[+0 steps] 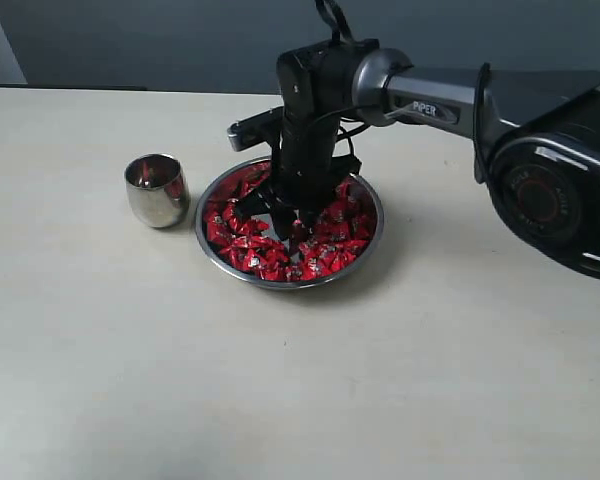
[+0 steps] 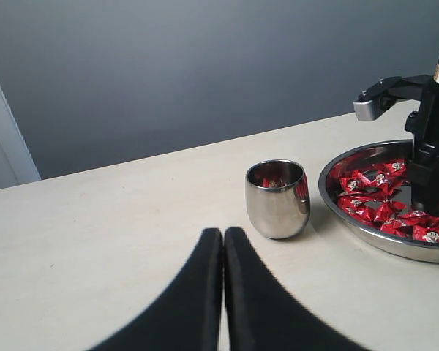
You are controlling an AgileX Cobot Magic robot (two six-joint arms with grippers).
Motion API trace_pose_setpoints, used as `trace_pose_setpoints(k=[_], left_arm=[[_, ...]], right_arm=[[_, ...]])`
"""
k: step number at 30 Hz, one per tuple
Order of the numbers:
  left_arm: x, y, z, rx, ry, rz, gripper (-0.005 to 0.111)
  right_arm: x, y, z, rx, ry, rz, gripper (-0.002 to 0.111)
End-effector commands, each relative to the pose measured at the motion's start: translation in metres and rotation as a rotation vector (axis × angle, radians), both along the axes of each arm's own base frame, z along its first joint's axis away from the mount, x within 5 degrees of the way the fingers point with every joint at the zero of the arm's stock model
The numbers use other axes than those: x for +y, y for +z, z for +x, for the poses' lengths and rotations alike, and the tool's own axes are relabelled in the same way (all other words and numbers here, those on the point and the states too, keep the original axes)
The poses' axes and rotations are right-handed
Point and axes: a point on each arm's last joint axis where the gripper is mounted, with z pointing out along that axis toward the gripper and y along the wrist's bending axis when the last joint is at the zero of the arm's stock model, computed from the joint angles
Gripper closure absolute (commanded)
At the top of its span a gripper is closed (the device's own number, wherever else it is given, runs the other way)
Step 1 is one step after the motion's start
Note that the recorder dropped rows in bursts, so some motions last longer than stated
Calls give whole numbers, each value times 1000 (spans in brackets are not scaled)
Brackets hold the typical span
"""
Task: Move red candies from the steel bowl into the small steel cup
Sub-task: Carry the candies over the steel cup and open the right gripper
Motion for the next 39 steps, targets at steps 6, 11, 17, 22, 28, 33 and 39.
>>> trace_pose_setpoints(k=[6, 11, 17, 22, 28, 33, 39], left_arm=[[0, -1, 0, -5, 0, -8, 105], [0, -1, 0, -5, 0, -8, 105], [0, -1, 0, -5, 0, -8, 105], [0, -1, 0, -5, 0, -8, 105], [0, -1, 0, -3, 0, -8, 105], [0, -1, 0, -5, 0, -8, 105], [0, -1, 0, -5, 0, -8, 105]], right_arm=[[-1, -1, 1, -8, 3, 2, 91], [-1, 0, 2, -16, 2, 7, 109], [6, 29, 5, -96, -23, 120, 109], [22, 68, 8, -243, -45, 323, 109], [54, 77, 3, -383, 43, 492, 109], [70, 68, -2, -404, 63, 541, 109], [77, 62, -4, -412, 89, 567, 109]])
